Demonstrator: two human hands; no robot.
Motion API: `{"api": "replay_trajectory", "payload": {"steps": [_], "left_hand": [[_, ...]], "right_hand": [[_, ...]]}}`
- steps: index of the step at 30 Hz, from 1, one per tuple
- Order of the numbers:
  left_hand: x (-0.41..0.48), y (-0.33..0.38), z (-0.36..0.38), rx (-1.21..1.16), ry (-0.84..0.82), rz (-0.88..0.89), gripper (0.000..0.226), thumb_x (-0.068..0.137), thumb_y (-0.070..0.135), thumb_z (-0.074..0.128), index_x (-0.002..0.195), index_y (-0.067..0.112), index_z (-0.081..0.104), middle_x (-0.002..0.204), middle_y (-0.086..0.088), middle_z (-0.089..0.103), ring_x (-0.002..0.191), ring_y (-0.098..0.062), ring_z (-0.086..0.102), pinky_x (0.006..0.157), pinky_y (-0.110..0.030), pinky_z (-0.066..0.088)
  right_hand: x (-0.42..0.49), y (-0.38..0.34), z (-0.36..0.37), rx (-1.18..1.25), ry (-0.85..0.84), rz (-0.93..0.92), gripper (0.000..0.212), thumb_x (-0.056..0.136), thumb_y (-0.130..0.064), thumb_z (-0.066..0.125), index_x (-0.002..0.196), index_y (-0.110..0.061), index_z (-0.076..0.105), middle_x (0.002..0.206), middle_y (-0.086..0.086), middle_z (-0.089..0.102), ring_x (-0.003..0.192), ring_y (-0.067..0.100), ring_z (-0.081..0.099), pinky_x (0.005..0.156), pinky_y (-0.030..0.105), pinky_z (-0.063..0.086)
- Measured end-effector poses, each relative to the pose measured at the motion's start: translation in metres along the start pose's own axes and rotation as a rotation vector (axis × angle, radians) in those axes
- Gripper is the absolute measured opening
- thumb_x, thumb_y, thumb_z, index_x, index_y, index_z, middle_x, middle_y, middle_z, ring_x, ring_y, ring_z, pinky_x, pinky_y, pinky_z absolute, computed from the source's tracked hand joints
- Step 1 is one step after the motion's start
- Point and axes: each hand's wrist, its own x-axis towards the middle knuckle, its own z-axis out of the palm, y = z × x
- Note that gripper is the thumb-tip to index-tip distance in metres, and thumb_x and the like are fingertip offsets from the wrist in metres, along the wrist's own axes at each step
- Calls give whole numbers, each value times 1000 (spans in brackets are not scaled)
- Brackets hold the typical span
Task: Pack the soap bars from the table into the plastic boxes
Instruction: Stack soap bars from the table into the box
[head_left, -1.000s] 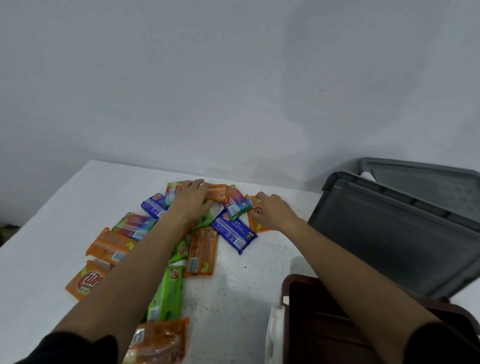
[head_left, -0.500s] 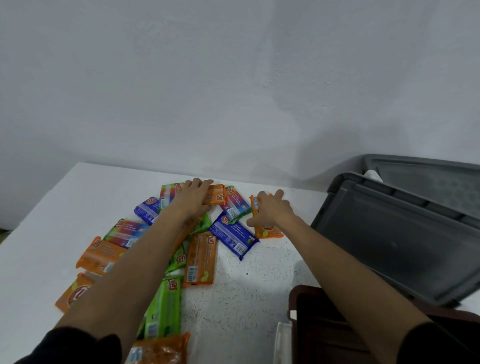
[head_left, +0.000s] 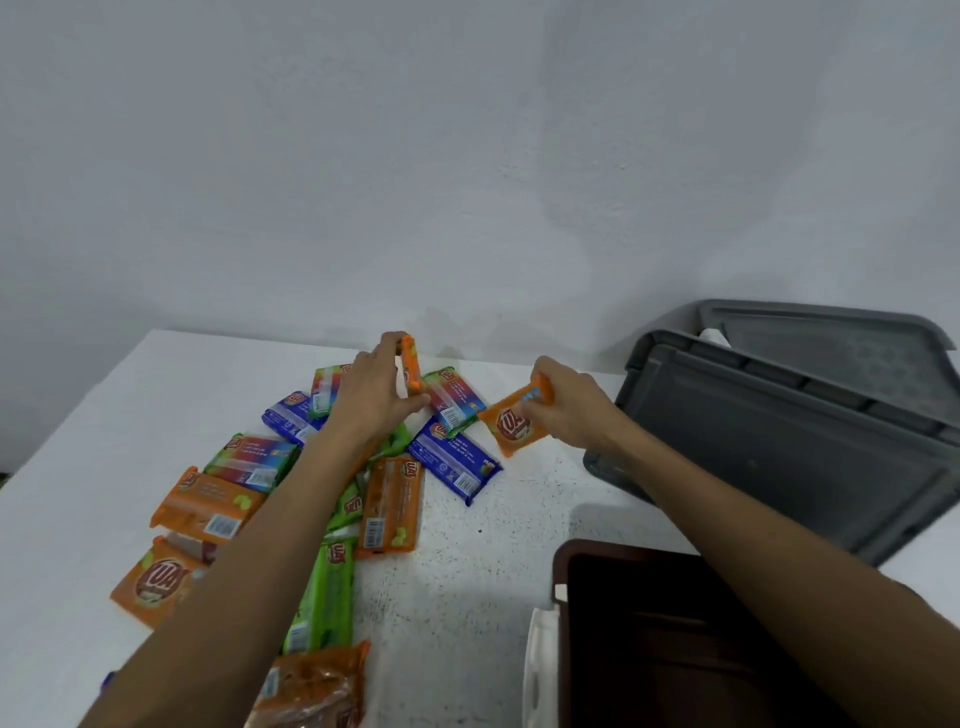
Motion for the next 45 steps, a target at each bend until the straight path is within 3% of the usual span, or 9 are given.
{"api": "replay_trajectory", "payload": {"steps": [4, 8, 11, 14, 24, 27, 30, 37, 45], "left_hand": [[-26, 25, -12, -198, -9, -11, 86, 72, 26, 83, 135, 35, 25, 128, 0, 55, 87, -11, 62, 81, -42, 56], [-57, 51, -21, -427, 20, -32, 76, 73, 23, 83, 125, 39, 30, 115, 10, 55, 88, -3, 62, 69, -23, 54], [-77, 67, -24, -655, 12, -99, 62, 80, 12, 76, 118, 38, 35, 107, 2, 64, 89, -11, 69, 69, -27, 58], [-97, 85, -23, -876, 10, -153, 54, 83, 4, 71, 117, 35, 41, 105, -6, 67, 96, -21, 69, 74, -35, 60], [-159, 134, -11, -1129, 24, -140, 42, 84, 0, 68, 121, 15, 57, 115, -11, 64, 100, -25, 69, 71, -33, 60], [-175, 140, 0, -1149, 25, -113, 43, 83, 1, 68, 122, 15, 57, 118, -13, 64, 103, -28, 67, 82, -42, 58], [-190, 143, 13, -1128, 16, -113, 46, 83, 3, 69, 124, 19, 56, 113, -11, 68, 104, -24, 66, 89, -38, 54], [-210, 139, 35, -1096, -39, -129, 50, 86, 0, 66, 127, 25, 52, 118, -6, 66, 108, -21, 64, 85, -30, 54], [-217, 140, 35, -1039, -62, -106, 51, 87, 1, 65, 130, 25, 48, 119, -2, 63, 105, -15, 64, 81, -28, 56]], "right_hand": [[-35, 2, -17, 312, 65, -16, 20, 94, -26, 61, 112, -24, 52, 113, -1, 57, 96, 20, 65, 61, 25, 60], [-79, 11, -35, 499, 107, -81, 14, 94, -20, 62, 108, -24, 60, 112, 5, 61, 93, 22, 70, 61, 32, 61], [-111, 20, -48, 553, 151, -105, 16, 94, -17, 62, 107, -25, 64, 109, 8, 65, 90, 22, 72, 64, 40, 62], [-142, 30, -61, 601, 207, -129, 16, 94, -13, 61, 107, -19, 67, 107, 10, 67, 89, 22, 73, 65, 38, 61], [-228, 60, -75, 686, 116, -164, 37, 86, -9, 68, 121, -21, 63, 109, 10, 71, 100, 23, 70, 79, 34, 58], [-243, 64, -69, 643, 61, -142, 39, 87, -7, 67, 122, -23, 61, 110, 8, 70, 101, 22, 70, 76, 39, 60], [-252, 69, -59, 631, -7, -120, 39, 87, -6, 67, 122, -22, 61, 112, 7, 68, 102, 22, 69, 73, 38, 60], [-253, 87, -16, 584, -128, -81, 40, 90, -2, 64, 124, -21, 57, 119, 6, 64, 110, 19, 65, 81, 39, 59], [-235, 111, 25, 361, -34, 81, 26, 92, -13, 63, 116, -24, 63, 120, 4, 64, 102, 14, 68, 81, 31, 60]]}}
